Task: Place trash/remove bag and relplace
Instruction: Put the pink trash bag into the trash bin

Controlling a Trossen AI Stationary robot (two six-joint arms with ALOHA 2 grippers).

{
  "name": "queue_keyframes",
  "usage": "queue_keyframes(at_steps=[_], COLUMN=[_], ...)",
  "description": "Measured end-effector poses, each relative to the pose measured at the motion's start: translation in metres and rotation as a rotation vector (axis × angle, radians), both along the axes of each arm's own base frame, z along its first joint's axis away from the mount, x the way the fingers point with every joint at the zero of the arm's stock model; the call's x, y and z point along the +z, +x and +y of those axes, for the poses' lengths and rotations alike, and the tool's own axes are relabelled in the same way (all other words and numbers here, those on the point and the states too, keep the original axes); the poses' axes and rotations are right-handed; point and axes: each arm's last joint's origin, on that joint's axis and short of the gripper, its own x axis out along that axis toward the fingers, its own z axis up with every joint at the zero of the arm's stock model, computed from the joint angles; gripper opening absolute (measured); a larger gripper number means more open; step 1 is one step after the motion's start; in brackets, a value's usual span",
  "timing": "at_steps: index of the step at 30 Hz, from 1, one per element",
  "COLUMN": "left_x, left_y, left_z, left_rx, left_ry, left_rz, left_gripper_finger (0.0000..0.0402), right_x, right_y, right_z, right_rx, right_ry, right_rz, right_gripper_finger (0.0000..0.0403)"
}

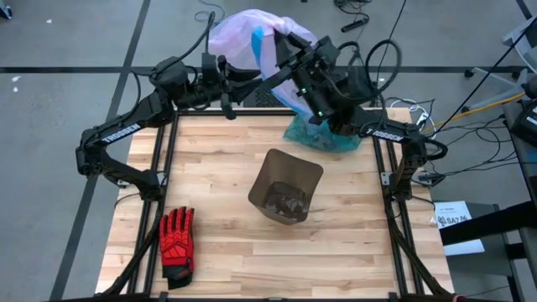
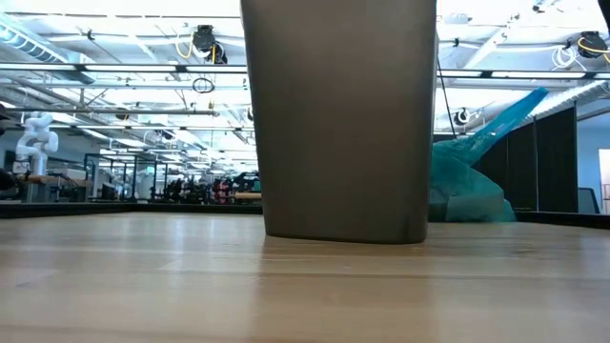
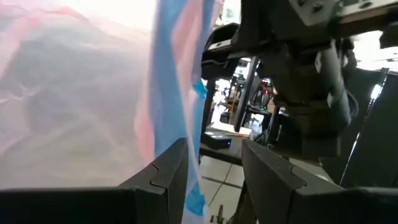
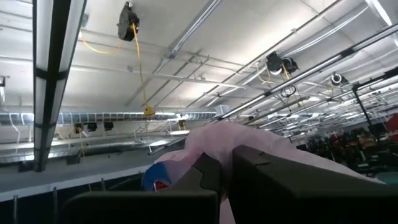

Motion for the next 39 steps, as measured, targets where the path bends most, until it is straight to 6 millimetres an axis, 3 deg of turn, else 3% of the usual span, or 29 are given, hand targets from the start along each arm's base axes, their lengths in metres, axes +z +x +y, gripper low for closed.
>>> queue_keyframes(at_steps=[8,21,34,39], left_x=[-0.001,-0.001,0.006,0.006], left_y=[-0.001,-0.007,-0.002,-0.002], left_z=[0.006,0.017,0.017,0.017], left_rx=[0.119,0.168,0.107,0.095], left_ry=[-0.021,-0.025,0.029,0.002], left_rz=[-0.004,-0.002,-0.098,-0.106], left_gripper_finger=[0.0145,0.0145,0.0145,0.0105], right_x=[-0.002,0.0,-0.005,-0.005], right_y=[0.006,0.004,0.01,0.01], right_z=[0.009,0.02,0.022,0.022], right_rx=[0.012,0.02,0.119,0.121], right_ry=[-0.013,-0.038,-0.006,-0.003], right_rz=[0.027,0.026,0.047,0.056], right_gripper_finger=[0.0,0.0,0.0,0.0])
